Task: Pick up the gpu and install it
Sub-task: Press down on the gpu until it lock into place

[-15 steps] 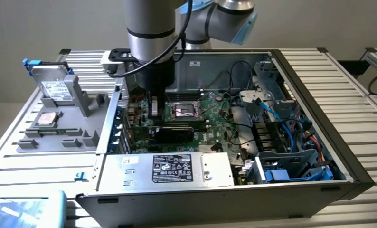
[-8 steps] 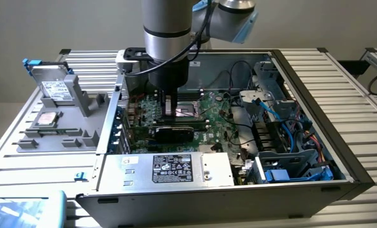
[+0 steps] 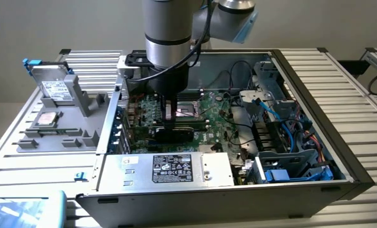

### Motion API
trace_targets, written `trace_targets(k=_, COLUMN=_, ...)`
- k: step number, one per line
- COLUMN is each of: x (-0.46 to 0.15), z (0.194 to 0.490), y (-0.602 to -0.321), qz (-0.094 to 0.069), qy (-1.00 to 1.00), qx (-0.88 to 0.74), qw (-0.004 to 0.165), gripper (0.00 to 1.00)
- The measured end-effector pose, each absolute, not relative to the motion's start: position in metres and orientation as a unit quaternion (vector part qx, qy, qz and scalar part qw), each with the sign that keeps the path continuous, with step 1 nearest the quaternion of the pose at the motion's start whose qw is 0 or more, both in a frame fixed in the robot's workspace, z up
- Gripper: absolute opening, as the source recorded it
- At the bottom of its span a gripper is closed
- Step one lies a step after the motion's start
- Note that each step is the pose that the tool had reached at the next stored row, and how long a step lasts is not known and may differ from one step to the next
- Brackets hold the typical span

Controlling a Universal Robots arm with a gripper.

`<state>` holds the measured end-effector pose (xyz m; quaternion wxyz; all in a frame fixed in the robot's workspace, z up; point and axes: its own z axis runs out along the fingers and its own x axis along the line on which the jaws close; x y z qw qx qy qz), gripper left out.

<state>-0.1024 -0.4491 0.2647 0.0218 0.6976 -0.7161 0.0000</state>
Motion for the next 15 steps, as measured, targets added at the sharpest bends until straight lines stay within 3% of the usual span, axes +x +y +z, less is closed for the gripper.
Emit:
trace_targets(k=7, x=-0.105, z=0.287, y=-0.449, qz=-0.003, qy=-0.716, qx=0.698, qw=0.024, gripper=0.12)
trace_targets(k=15, x=-0.106, z=0.288, y=-0.449, qz=-0.003, qy=-0.716, qx=0.698, qw=0.024, gripper=0.12)
